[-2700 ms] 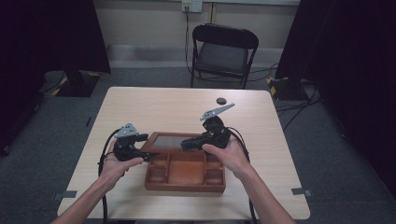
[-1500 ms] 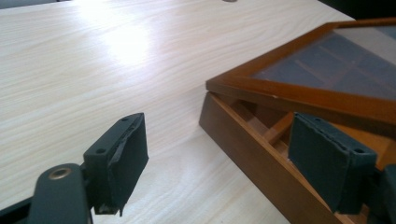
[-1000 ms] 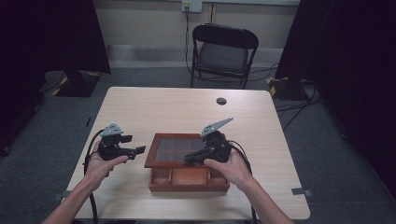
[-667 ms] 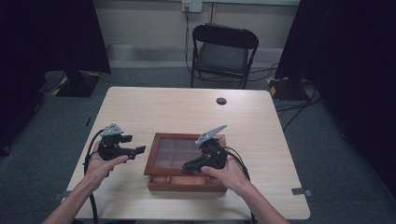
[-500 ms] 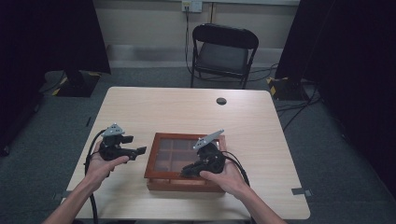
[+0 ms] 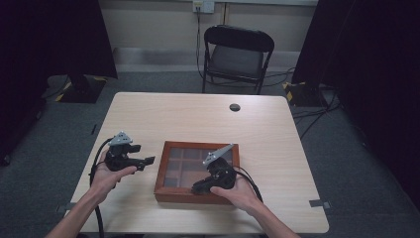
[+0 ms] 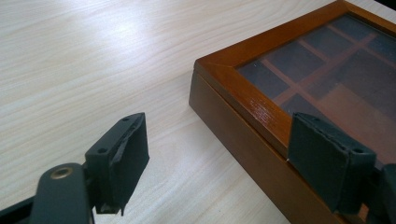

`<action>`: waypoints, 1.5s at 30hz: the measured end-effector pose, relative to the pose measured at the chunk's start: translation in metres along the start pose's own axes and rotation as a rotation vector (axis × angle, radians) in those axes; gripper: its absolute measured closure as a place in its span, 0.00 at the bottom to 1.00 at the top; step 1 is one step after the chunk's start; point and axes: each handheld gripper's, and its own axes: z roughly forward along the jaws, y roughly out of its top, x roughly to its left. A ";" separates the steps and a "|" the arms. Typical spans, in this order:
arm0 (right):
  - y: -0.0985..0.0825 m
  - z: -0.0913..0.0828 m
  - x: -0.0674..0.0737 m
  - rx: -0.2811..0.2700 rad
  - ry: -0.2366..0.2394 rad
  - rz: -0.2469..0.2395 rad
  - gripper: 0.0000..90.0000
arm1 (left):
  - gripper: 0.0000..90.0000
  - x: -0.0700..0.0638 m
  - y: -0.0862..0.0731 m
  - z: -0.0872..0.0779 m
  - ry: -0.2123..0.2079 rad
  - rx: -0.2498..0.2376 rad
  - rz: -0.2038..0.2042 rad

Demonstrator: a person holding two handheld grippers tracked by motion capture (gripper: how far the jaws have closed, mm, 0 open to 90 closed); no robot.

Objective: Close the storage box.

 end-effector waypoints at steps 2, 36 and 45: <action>-0.002 0.004 0.000 0.012 -0.009 -0.002 0.91 | 0.23 0.000 0.000 0.001 0.001 0.006 -0.002; -0.096 -0.121 -0.079 -0.253 -0.647 0.454 0.16 | 0.23 0.020 -0.021 0.005 0.069 0.122 -0.043; -0.129 -0.107 -0.104 -0.128 -0.816 0.560 0.17 | 0.22 0.042 -0.048 0.017 0.127 0.231 -0.103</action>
